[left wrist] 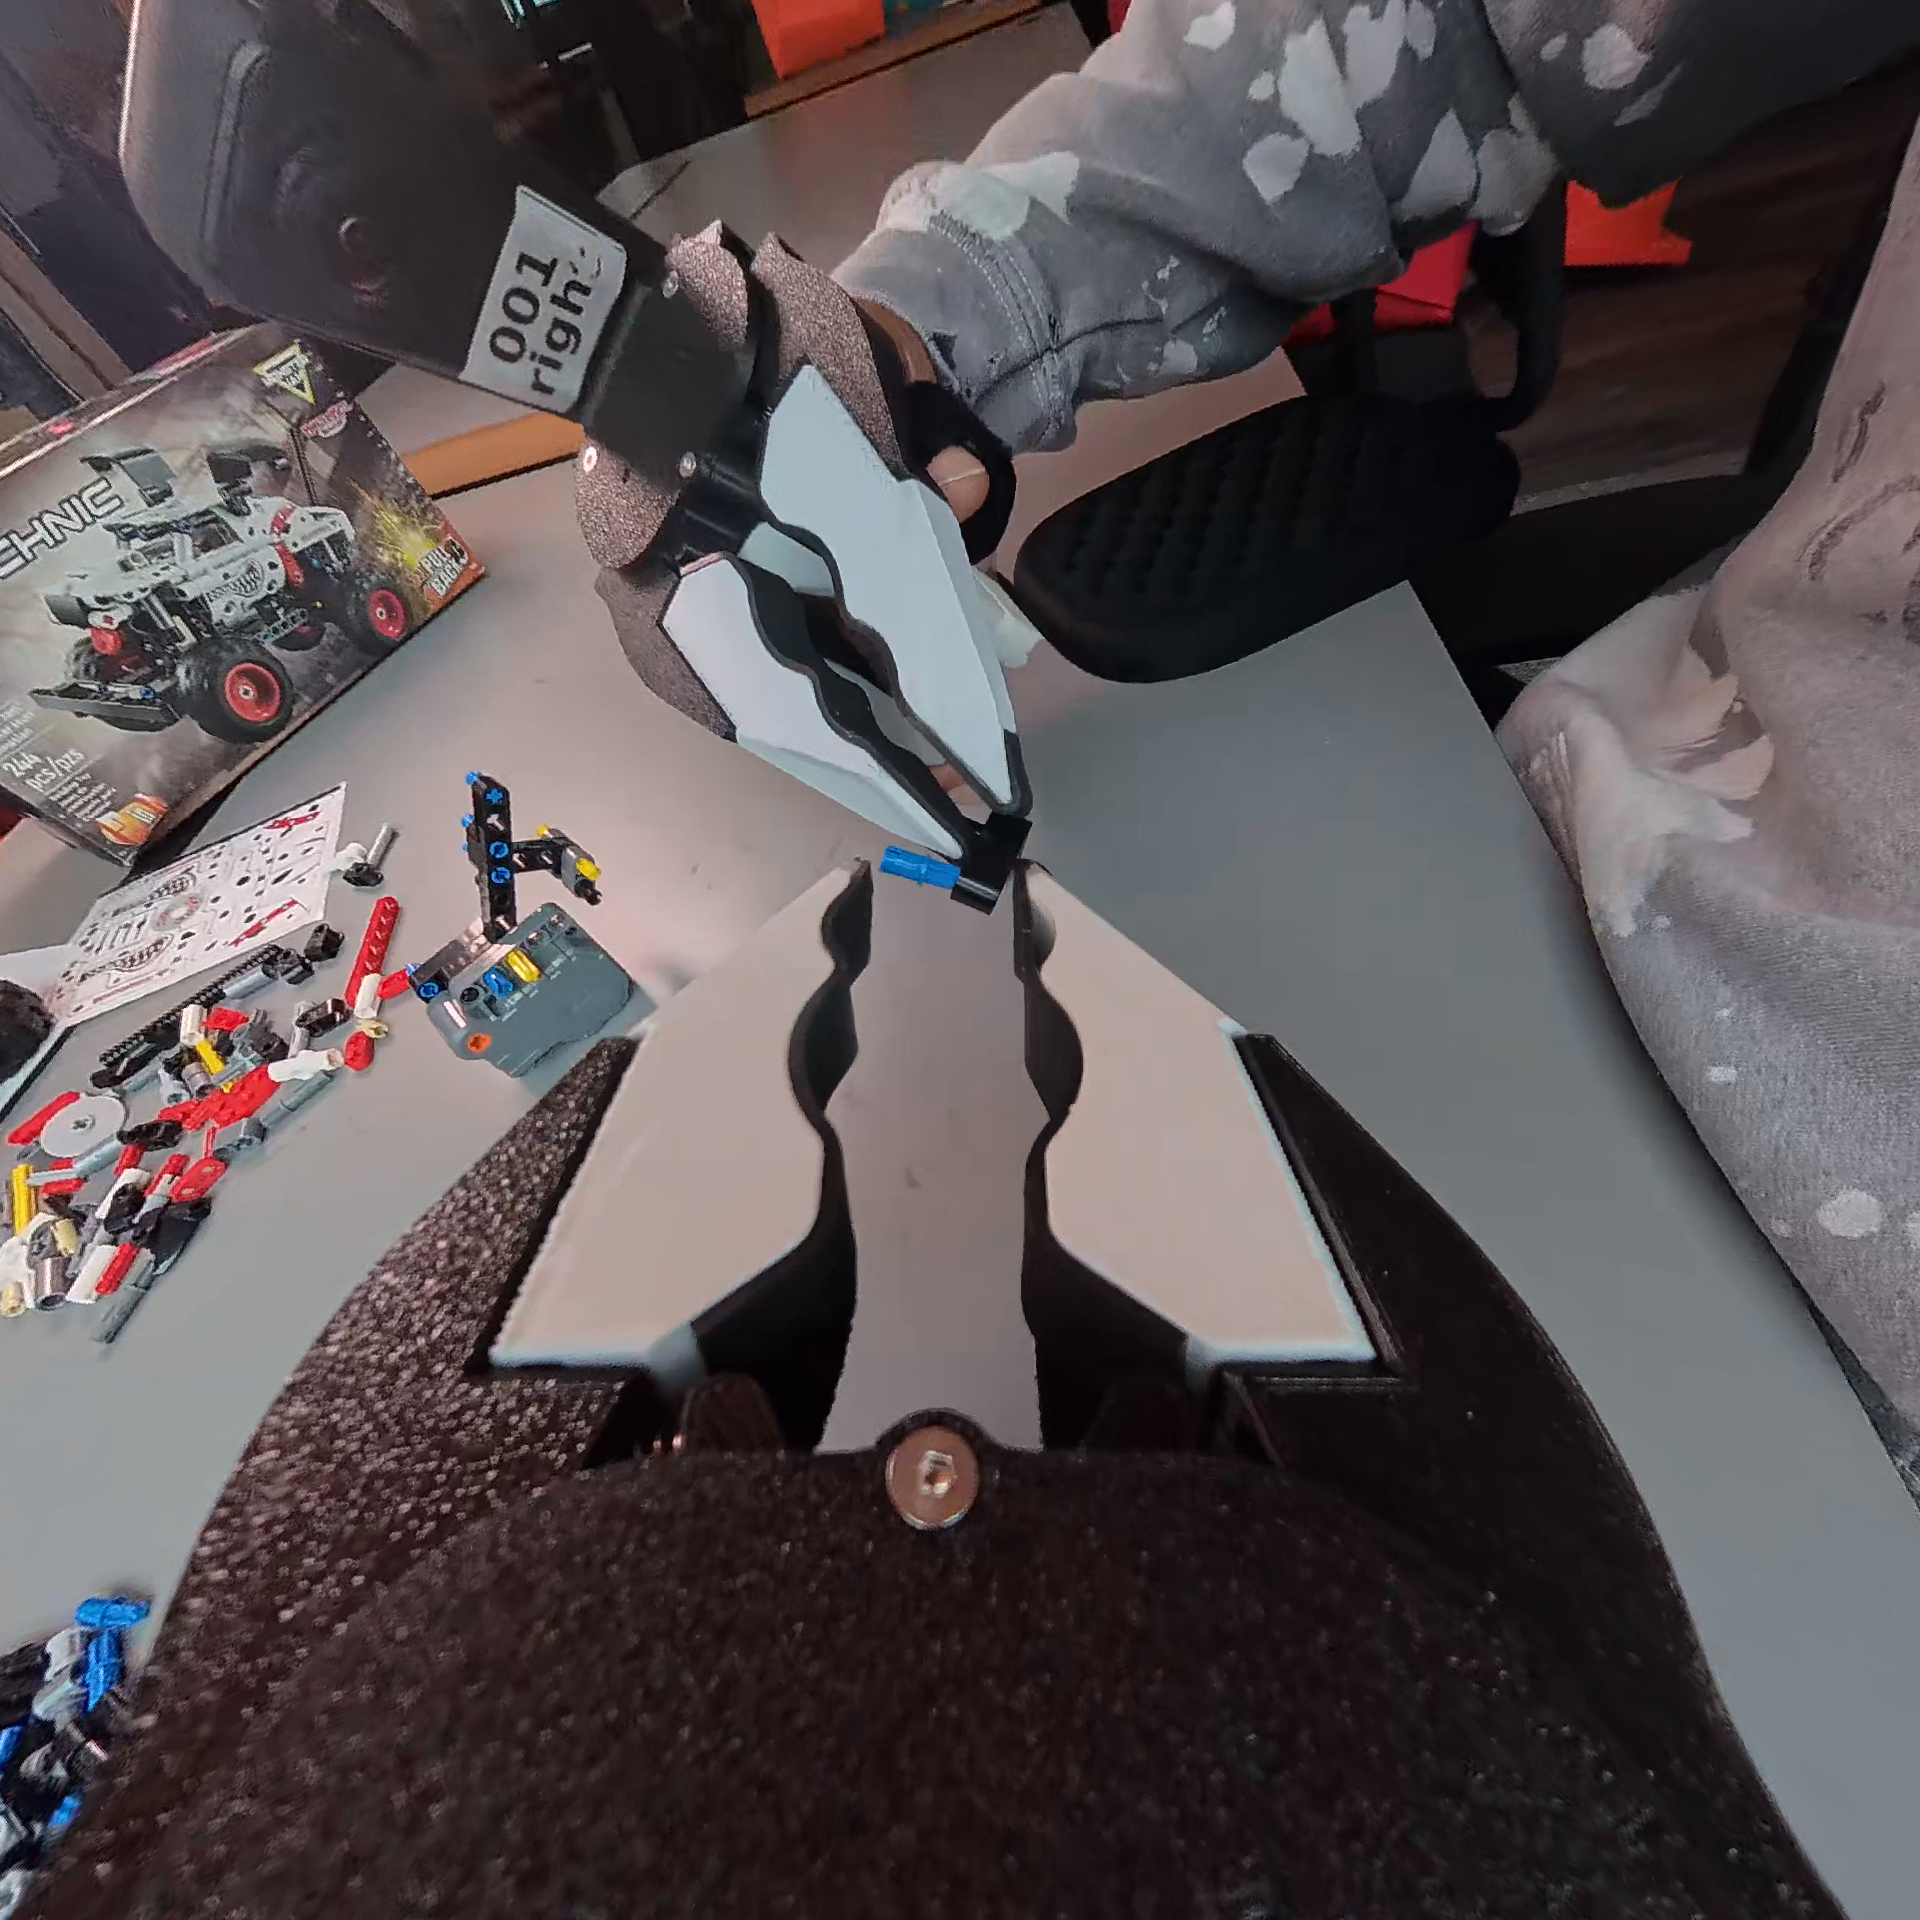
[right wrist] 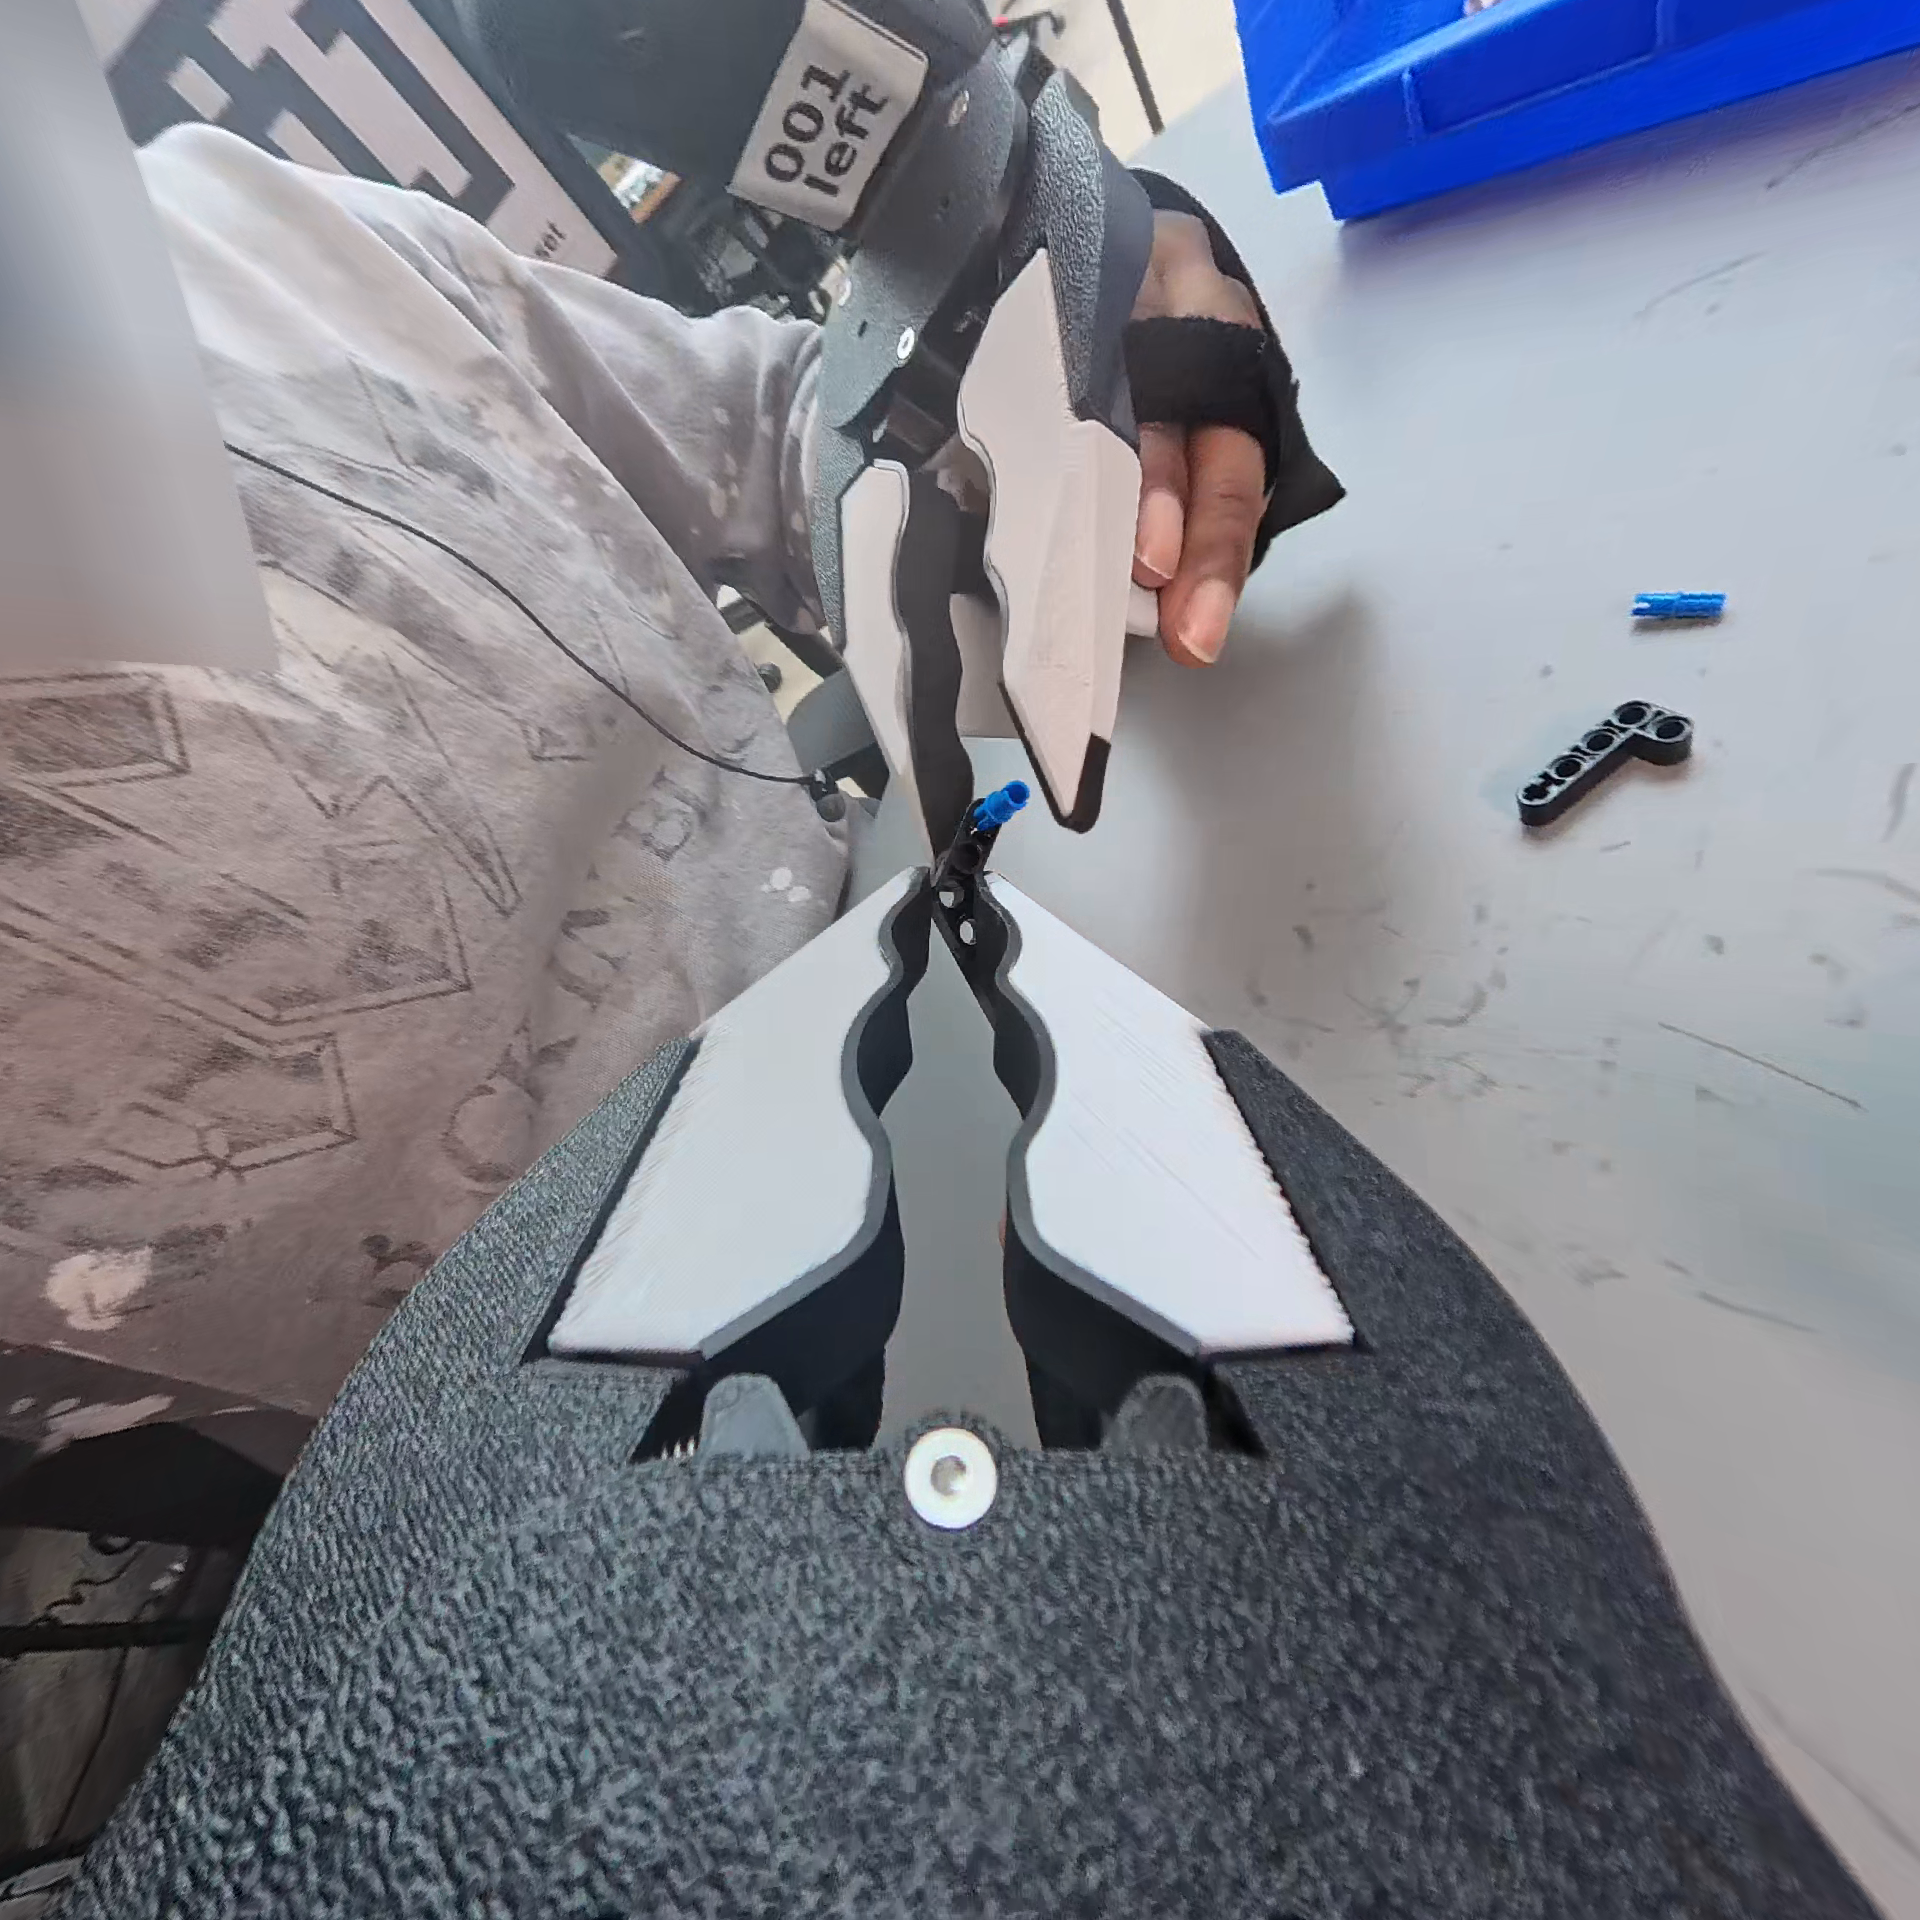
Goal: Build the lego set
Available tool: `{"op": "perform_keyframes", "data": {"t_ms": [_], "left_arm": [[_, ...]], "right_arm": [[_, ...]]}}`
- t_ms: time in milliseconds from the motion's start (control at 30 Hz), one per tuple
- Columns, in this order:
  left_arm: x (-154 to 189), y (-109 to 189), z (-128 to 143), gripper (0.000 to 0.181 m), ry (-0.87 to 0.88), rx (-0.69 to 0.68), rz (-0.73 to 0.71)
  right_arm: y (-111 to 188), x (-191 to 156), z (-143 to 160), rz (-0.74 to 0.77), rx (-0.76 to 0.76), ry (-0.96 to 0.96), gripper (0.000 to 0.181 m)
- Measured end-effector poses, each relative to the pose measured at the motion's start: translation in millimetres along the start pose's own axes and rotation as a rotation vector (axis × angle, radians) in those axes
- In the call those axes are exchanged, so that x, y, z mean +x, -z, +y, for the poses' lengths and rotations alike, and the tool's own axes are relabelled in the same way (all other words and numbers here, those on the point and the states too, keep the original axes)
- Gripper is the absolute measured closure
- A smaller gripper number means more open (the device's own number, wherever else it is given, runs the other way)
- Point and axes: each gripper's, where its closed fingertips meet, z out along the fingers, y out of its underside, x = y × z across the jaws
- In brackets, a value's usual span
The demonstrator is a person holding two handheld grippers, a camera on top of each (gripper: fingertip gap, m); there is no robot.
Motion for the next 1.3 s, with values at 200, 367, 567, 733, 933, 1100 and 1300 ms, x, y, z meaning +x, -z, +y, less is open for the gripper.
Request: {"op": "perform_keyframes", "data": {"t_ms": [200,367,567,733,933,1100,1300], "left_arm": [[7,0,-8,0.157,-0.062,0.006,0.002],[5,0,-6,0.158,-0.108,-0.021,-0.032],[-7,4,-10,0.158,0.006,0.014,-0.056],[-9,7,-17,0.158,0.126,0.085,-0.006],[-10,11,-28,0.156,0.156,0.157,0.0],[-5,13,-33,0.151,0.099,0.171,-0.008],[0,16,-37,0.151,0.045,0.181,-0.004]], "right_arm": [[-1,-11,-3,-0.09,0.017,-0.012,0.174],[0,-9,-3,-0.07,0.016,-0.023,0.173],[5,-6,-12,0.154,0.071,0.216,0.162],[1,-1,-16,0.417,0.005,0.54,0.168],[6,-10,-25,0.483,0.037,0.632,0.171],[3,-17,-24,0.434,0.062,0.63,0.171],[-1,-25,-23,0.367,0.056,0.609,0.171]]}}
